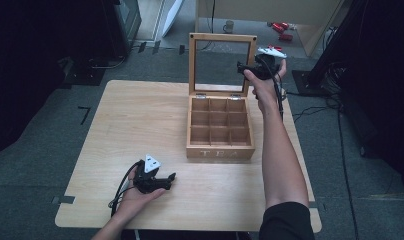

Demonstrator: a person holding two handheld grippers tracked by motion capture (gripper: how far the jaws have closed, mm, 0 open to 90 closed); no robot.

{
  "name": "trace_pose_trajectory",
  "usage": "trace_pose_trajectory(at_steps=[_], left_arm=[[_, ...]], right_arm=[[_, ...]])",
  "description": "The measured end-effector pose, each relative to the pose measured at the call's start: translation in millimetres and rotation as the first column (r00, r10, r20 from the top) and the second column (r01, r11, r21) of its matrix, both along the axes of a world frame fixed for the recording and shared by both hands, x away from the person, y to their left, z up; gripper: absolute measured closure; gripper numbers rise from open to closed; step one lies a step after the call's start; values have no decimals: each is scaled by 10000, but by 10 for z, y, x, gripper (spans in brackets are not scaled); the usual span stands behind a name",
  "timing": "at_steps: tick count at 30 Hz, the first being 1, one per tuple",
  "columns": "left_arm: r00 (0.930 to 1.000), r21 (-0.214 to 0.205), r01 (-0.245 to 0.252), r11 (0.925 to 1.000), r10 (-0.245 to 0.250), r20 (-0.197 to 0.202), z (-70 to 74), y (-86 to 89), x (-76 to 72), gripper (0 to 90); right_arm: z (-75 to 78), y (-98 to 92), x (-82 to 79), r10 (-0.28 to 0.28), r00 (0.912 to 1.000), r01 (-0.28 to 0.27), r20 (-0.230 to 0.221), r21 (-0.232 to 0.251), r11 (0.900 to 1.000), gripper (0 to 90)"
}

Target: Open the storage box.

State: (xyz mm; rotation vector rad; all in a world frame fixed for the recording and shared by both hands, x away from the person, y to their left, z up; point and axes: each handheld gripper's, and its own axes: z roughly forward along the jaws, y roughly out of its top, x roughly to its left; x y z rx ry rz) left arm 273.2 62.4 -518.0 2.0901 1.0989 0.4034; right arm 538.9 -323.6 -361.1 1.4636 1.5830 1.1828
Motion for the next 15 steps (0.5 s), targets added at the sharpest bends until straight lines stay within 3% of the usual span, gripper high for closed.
trace_pose_trajectory(at_steps=[6,15], left_arm=[[10000,67,1,10000,-1,15,0,-6,-3,206],[10000,151,0,9999,-1,94,-5,-26,-4,206]], right_arm=[[-44,-4,-191,369,9989,-367,303,-77,9993,0],[-221,-37,-666,1170,9919,-1152,504,-372,9927,0]])
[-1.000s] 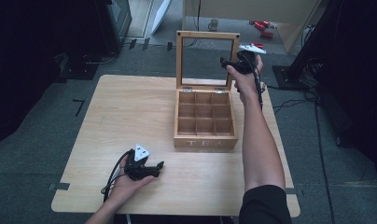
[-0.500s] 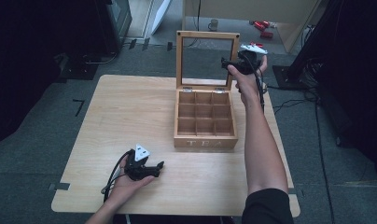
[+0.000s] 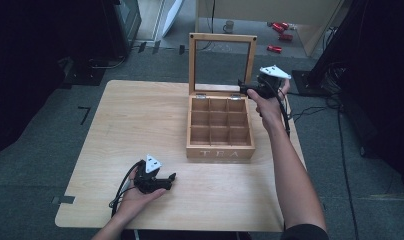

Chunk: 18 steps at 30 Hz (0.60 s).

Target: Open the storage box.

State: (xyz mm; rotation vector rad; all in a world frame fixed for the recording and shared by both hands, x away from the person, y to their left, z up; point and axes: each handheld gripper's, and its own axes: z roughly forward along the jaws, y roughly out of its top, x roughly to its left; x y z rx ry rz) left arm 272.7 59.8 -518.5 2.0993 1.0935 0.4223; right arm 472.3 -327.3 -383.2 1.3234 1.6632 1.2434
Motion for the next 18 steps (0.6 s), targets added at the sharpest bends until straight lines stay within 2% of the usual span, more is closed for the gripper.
trace_pose_trajectory(at_steps=[4,11,15,16,18], left_arm=[[10000,118,37,9999,-37,24,1,-9,0,206],[10000,209,51,9998,-52,28,2,-18,-5,206],[9999,285,63,9996,-66,77,0,-28,-7,206],[9999,316,60,9995,-63,97,-2,-33,-10,206],[9999,422,74,9991,-80,120,-1,-42,-13,206]], right_arm=[[-124,-41,-172,77,9999,-75,-96,216,9997,0],[-345,-113,-512,218,9993,-211,-319,201,9996,0],[-448,-177,-813,366,9988,-360,-310,187,9992,0],[-448,-177,-813,366,9988,-360,-310,187,9992,0],[-504,-210,-945,409,9985,-404,-367,130,9991,0]])
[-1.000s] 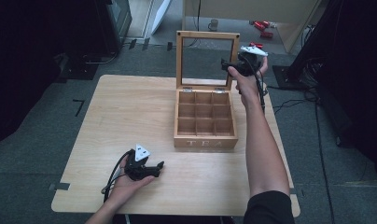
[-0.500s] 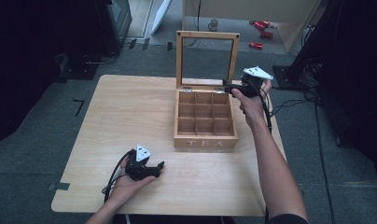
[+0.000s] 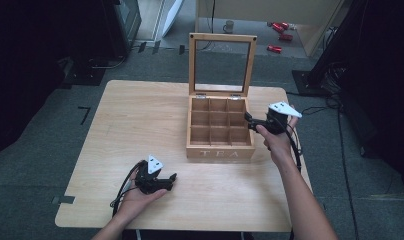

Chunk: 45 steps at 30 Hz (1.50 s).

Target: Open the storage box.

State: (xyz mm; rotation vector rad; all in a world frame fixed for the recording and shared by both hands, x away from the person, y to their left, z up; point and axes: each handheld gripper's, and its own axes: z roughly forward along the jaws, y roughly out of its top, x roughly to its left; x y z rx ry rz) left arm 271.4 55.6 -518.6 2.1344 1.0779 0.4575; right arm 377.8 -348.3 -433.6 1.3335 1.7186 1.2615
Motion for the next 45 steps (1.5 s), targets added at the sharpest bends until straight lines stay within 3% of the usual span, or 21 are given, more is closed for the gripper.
trace_pose_trajectory(at_steps=[12,19,25,30,39,45], left_arm=[[9999,19,101,9999,-101,20,-2,1,-5,204],[9999,9,113,9999,-113,14,-1,2,-6,205],[9999,25,126,9999,-127,11,-1,2,-7,205],[9999,45,132,9999,-132,14,0,-2,-6,205],[9999,-5,145,9999,-145,32,-3,-1,-12,206],[9999,22,149,9999,-149,26,-2,-3,-12,206]], right_arm=[[-318,-172,-651,254,9983,-258,-523,-54,9997,0],[-468,-243,-948,232,9967,-238,-774,-66,9997,0],[-649,-236,-1173,455,9916,-499,-1207,-336,9982,0],[-821,-262,-1369,526,9848,-559,-1653,-151,9983,0],[-835,-332,-1597,294,9817,-377,-1884,-409,9985,0],[-859,-464,-1763,-322,9710,161,-2370,-696,9974,0]])
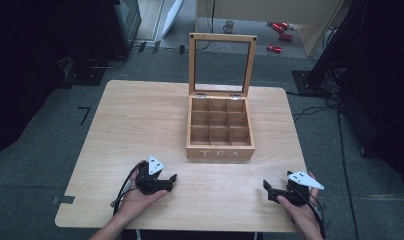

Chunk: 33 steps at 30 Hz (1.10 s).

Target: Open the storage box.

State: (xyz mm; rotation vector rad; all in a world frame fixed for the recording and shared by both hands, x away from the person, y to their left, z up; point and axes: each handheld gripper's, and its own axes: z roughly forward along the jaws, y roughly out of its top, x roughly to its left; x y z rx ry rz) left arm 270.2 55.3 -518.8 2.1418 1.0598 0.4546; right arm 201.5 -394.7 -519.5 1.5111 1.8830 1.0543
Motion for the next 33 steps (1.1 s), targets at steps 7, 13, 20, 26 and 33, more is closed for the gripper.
trace_pose_trajectory(at_steps=[7,13,20,26,33], left_arm=[[10000,9,-21,10000,21,-3,0,-2,1,205],[10000,21,-78,10000,78,-25,0,-1,3,195],[10000,30,-74,10000,74,-23,0,-1,2,195],[10000,35,-67,10000,68,-22,0,-1,2,195],[10000,19,-46,10000,46,-12,-1,-2,2,195]], right_arm=[[-38,1,-49,-257,9981,211,-568,-800,9966,0],[-72,31,1,-340,9889,199,-1447,-980,9950,0],[-72,31,1,-339,9889,198,-1446,-977,9950,0],[-72,41,6,-377,9886,236,-1455,-974,9950,0],[-72,40,6,-371,9886,230,-1458,-970,9950,0]])
